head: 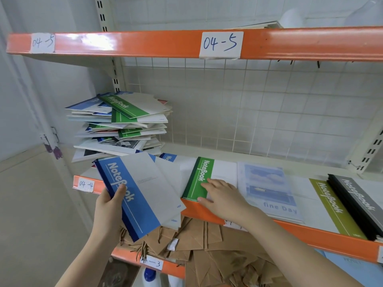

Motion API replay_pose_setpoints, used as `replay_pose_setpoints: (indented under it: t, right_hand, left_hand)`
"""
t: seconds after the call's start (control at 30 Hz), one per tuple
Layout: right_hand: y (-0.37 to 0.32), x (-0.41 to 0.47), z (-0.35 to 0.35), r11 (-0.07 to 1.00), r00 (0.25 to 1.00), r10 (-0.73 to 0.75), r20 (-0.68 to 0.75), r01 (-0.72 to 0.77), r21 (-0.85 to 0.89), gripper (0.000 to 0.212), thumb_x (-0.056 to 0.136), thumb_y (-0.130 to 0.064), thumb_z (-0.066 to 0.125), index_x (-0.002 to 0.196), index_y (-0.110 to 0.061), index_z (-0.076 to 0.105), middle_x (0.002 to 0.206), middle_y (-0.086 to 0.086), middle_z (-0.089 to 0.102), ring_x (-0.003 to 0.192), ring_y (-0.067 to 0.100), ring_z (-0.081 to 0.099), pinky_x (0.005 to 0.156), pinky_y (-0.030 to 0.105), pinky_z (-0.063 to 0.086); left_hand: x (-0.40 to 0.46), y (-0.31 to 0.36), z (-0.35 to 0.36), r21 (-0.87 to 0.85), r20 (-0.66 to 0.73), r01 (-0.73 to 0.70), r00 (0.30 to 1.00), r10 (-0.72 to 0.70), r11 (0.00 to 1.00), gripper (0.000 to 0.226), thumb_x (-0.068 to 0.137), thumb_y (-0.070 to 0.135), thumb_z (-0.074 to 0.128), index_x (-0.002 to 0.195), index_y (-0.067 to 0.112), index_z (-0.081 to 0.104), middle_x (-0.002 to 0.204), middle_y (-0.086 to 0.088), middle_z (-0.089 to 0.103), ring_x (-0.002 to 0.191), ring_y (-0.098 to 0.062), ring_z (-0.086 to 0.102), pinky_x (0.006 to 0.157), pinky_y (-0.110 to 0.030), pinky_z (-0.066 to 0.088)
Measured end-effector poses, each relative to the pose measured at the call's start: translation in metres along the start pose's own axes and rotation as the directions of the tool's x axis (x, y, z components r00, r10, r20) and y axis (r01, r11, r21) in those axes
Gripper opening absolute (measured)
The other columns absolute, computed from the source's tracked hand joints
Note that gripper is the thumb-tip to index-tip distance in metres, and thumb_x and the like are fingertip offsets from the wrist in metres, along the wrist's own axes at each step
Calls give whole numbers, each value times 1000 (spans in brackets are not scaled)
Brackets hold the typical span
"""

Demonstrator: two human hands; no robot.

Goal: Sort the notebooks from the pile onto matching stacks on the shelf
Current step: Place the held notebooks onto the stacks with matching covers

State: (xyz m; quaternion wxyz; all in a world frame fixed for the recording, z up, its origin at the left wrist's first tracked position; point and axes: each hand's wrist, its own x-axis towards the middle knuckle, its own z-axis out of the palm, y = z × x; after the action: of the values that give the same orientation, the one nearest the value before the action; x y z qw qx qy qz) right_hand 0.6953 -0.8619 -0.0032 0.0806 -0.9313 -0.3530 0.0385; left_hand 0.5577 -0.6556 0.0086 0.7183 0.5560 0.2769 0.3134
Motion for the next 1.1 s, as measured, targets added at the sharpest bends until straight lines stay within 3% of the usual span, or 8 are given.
replay_pose_setpoints:
  t: [0.17, 0.3, 0.37, 0.57, 0.8, 0.9, 0.97, 1.1]
  right_hand:
    - [-11, -6, -17, 847, 980, 130, -149, -32, 531, 40, 100, -41, 36, 125, -17, 53, 124, 0, 57, 114, 12, 53, 88, 21, 43]
    - [-17, -15, -29, 190, 975, 97, 200, -215, 958, 37, 99, -39, 44, 114, -11, 63, 108, 5, 71, 101, 20, 66, 85, 31, 52]
    - [-13, -16, -29, 44, 971, 133, 201, -208, 977, 25, 99, -24, 48, 110, -8, 64, 100, 8, 73, 89, 21, 70, 70, 30, 55]
    - [20, -18, -27, 192, 838, 546, 15, -143, 971, 20, 99, -16, 43, 98, -10, 62, 96, 9, 68, 86, 25, 65, 72, 37, 53]
    - [60, -22, -35, 332, 668, 723, -176, -113, 936, 19, 101, -21, 40, 105, -9, 54, 104, 12, 63, 91, 27, 62, 78, 38, 51]
    - [65, -26, -34, 383, 653, 727, -214, -127, 915, 20, 101, -25, 39, 106, -11, 52, 105, 9, 63, 91, 27, 63, 79, 43, 54]
    - [67, -28, -34, 399, 648, 724, -234, -118, 909, 21, 101, -27, 40, 107, -12, 52, 103, 8, 62, 89, 25, 63, 77, 42, 54]
    - [68, -29, -33, 395, 655, 712, -254, -74, 916, 20, 101, -26, 40, 108, -11, 51, 96, 4, 60, 80, 15, 60, 64, 29, 50]
  left_hand:
    - [-13, 1, 6, -81, 64, 90, 994, -85, 993, 3, 96, 26, 53, 96, 24, 55, 93, 1, 66, 83, -23, 64, 65, -38, 50]
    - [-27, -3, 21, -72, 170, 147, 976, -133, 987, 10, 94, 28, 54, 100, 20, 57, 86, 0, 72, 74, -22, 70, 58, -37, 55]
    - [-29, -6, 29, -25, 212, 158, 966, -149, 987, 13, 94, 29, 54, 102, 20, 58, 89, -1, 73, 78, -24, 71, 64, -39, 56]
    - [-15, -16, 40, 332, 304, 64, 937, -171, 941, 14, 98, 26, 50, 101, 16, 59, 96, -6, 72, 85, -27, 70, 73, -42, 56]
    - [60, 3, 53, 586, 335, -31, 919, -207, 810, 30, 81, 29, 72, 90, 5, 56, 81, -20, 59, 79, -31, 58, 71, -36, 45]
    - [79, 5, 59, 807, 376, -254, 917, -132, 534, 57, 93, 23, 60, 142, 9, 35, 109, -13, 58, 87, -26, 57, 75, -31, 44]
    - [68, 4, 61, 837, 499, -460, 864, -69, 296, 66, 95, 31, 55, 151, 15, 22, 137, -12, 50, 113, -28, 54, 90, -34, 44]
    - [34, -15, 60, 780, 620, -617, 739, -265, 106, 72, 91, 58, 46, 151, 29, 18, 157, 2, 22, 144, -21, 19, 116, -46, 21]
